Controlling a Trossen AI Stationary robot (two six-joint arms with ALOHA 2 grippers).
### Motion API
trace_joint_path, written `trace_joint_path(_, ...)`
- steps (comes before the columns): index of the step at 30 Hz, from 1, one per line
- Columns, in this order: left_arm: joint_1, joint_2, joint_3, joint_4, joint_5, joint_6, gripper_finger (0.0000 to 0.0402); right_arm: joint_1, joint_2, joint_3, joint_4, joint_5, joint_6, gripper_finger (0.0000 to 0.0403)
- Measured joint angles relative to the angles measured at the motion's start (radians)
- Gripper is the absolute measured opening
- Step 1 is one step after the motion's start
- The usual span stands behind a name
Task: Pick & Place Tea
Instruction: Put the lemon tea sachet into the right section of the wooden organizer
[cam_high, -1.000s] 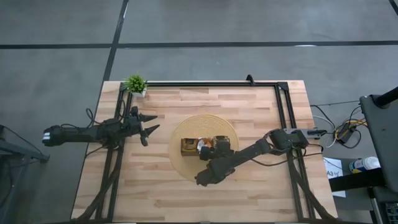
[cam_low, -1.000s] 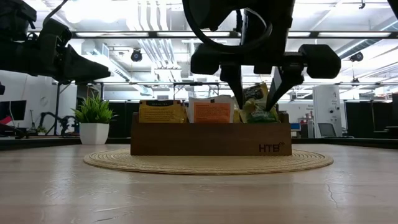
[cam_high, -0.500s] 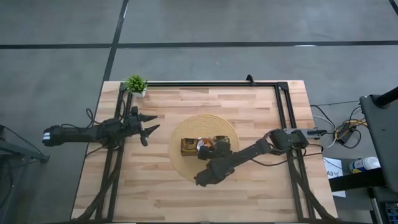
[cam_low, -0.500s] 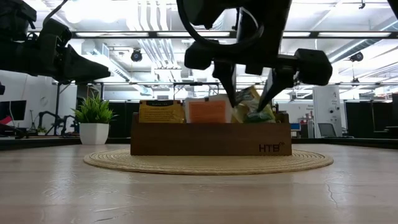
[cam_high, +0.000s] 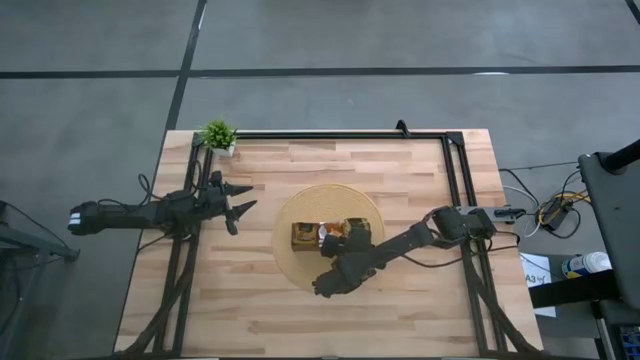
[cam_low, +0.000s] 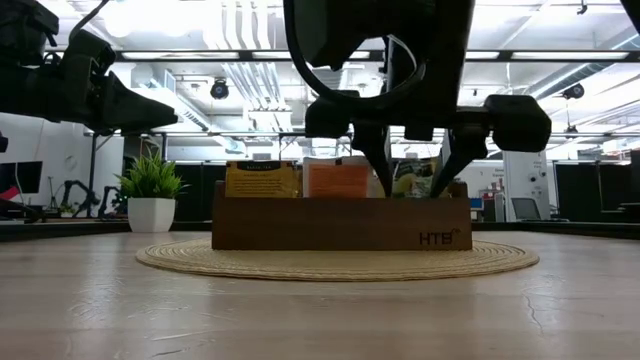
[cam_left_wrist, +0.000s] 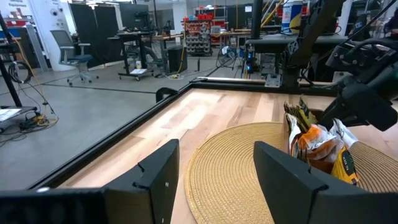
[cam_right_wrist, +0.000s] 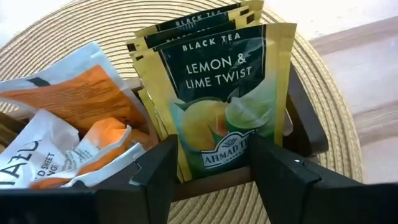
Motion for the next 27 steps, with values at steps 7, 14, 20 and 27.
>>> trace_joint_path(7, 0.0, 0.0, 0.0, 0.0, 0.0, 0.0, 0.0202, 0.002, -0.015, 0.043, -0.001, 0.061, -0.028, 0.0194)
trace_joint_path(14, 0.001, 0.0, 0.0, 0.0, 0.0, 0.0, 0.0202, 0.007, -0.036, 0.089, -0.001, 0.124, -0.076, 0.0194)
trace_joint_path(20, 0.001, 0.0, 0.0, 0.0, 0.0, 0.0, 0.0202, 0.007, -0.037, 0.074, 0.005, 0.125, -0.083, 0.0194)
trace_joint_path(27, 0.001, 0.0, 0.0, 0.0, 0.0, 0.0, 0.0202, 0.001, 0.0, 0.046, 0.0, 0.123, -0.067, 0.0194)
